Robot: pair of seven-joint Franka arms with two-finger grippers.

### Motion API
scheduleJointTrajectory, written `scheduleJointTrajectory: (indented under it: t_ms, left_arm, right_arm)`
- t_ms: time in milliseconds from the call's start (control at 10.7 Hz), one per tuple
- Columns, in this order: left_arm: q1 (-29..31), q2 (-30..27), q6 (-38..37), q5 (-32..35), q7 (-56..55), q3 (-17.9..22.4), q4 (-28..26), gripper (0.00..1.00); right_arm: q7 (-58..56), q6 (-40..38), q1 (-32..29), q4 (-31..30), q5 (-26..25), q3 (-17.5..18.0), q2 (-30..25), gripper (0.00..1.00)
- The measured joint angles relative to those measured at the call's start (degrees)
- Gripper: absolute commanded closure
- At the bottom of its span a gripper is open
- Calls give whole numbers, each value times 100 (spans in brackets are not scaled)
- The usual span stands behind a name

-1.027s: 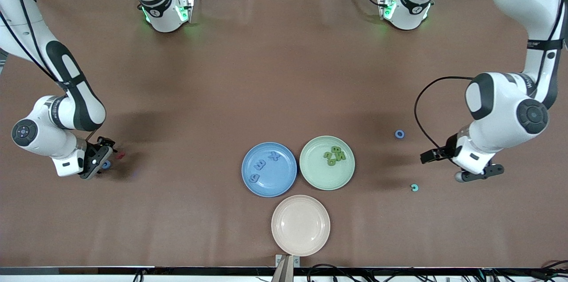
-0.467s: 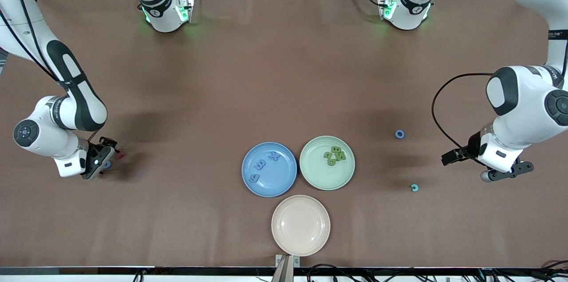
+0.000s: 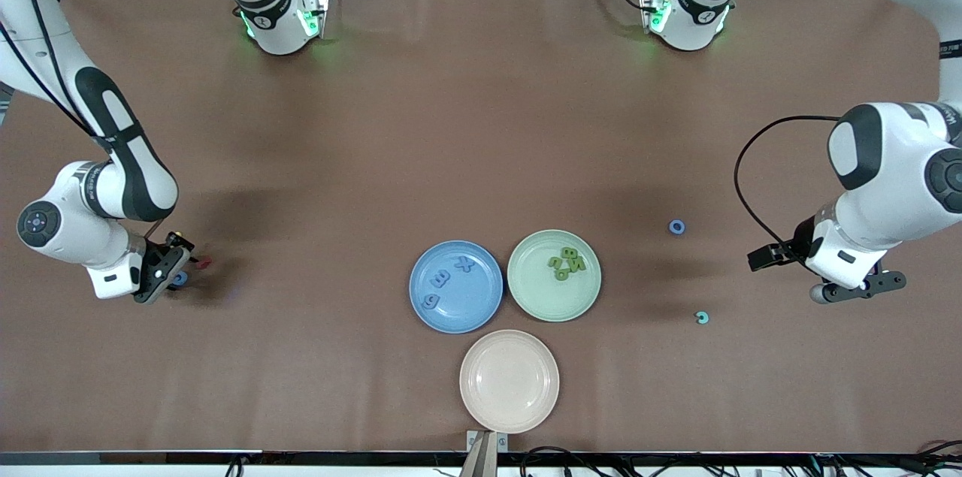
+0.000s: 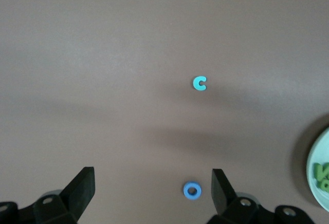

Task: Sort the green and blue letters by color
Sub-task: 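Carry the blue c to the blue plate while the left arm returns to rest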

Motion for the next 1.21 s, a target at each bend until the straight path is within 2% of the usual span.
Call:
scheduleJointTrajectory:
  t_ms: [187, 560, 840, 1027, 1214]
  left_arm:
    - [-29, -126, -557, 1, -3, -73, 256, 0]
    - [100, -528, -1018, 12, -465, -608, 349, 0]
    - [123, -710, -1639, 29, -449, -625, 585, 0]
    - [156, -794, -1896, 44, 7, -621, 772, 0]
    - [205, -915, -1996, 56, 549, -580, 839, 0]
  right_arm:
    - [0, -40, -2, 0, 2, 9, -37, 100]
    - [26, -89, -18, 21, 63, 173, -41, 100]
    - [850, -673, -15, 229, 304, 737, -45, 100]
    - [1952, -793, 27, 260, 335, 1251, -48, 100]
    - [3319, -794, 416, 268, 341, 1484, -50, 100]
